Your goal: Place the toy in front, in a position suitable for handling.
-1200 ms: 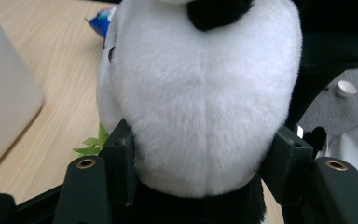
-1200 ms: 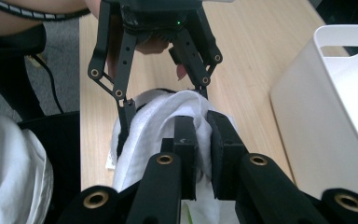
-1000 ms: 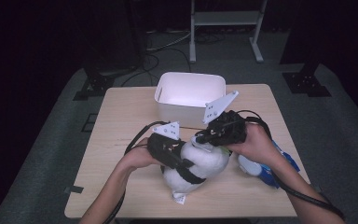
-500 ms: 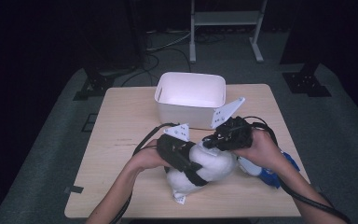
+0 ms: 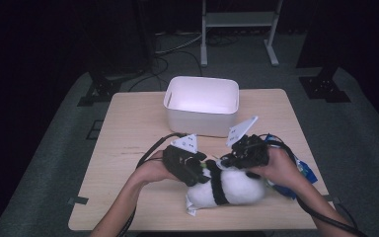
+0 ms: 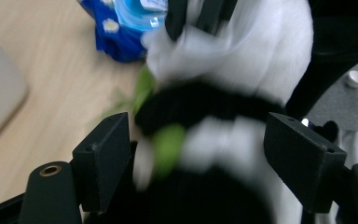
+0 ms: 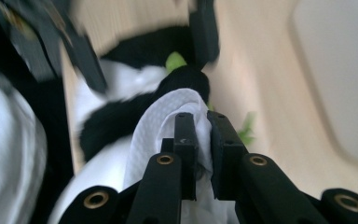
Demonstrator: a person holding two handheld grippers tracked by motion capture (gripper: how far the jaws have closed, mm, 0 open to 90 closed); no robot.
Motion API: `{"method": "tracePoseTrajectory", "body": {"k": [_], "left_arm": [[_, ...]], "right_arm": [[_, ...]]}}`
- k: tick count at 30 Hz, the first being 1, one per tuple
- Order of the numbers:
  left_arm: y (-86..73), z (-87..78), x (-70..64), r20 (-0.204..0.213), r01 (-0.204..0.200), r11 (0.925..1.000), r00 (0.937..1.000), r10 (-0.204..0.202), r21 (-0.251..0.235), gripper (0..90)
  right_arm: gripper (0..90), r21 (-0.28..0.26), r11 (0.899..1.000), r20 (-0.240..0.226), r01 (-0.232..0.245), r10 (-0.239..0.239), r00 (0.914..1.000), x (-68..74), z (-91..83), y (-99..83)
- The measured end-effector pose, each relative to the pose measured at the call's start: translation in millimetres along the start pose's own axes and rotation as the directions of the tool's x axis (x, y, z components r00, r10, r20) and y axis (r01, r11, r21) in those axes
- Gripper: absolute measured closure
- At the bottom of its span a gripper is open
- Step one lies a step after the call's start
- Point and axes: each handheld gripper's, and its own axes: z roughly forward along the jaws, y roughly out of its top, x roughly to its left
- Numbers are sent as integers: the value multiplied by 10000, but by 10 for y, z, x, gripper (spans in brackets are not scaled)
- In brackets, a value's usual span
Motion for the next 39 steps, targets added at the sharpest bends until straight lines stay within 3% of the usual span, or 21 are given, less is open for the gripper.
{"method": "tracePoseTrajectory", "body": {"k": [2,3,8,17,22,25,28,33,39], "left_arm": [[-24,24,-42,-36,-239,9994,9997,240,234,225],[-30,33,-61,-17,-304,9993,9995,304,206,226],[-8,69,-64,-70,-326,9992,9994,328,247,238],[57,178,-19,-126,-213,9995,9997,217,250,245],[124,229,32,-207,-140,9996,9997,144,231,258],[153,262,43,-185,-142,9996,9997,146,224,258],[175,279,39,-177,-162,9995,9997,167,255,258],[188,217,38,-119,-90,10000,9999,90,1,255],[101,45,5,-466,50,9996,9989,-63,-283,198]], "right_arm": [[819,373,9993,-33,18,-16,10000,18,157,-78],[819,252,9996,-131,-86,90,9999,19,174,-104],[819,-481,9974,-385,-544,526,9979,-7,98,-198],[820,-830,9961,-387,-305,274,9989,46,-49,-160],[820,-491,9988,-496,-23,-1,9988,132,-92,-120],[817,148,9995,-331,273,-268,9991,219,-89,-135],[820,506,9985,-173,211,-202,9996,230,-9,-197],[823,261,9996,-281,-82,89,9996,179,40,-262],[823,6,9992,-314,-405,405,9987,116,28,-326]]}}
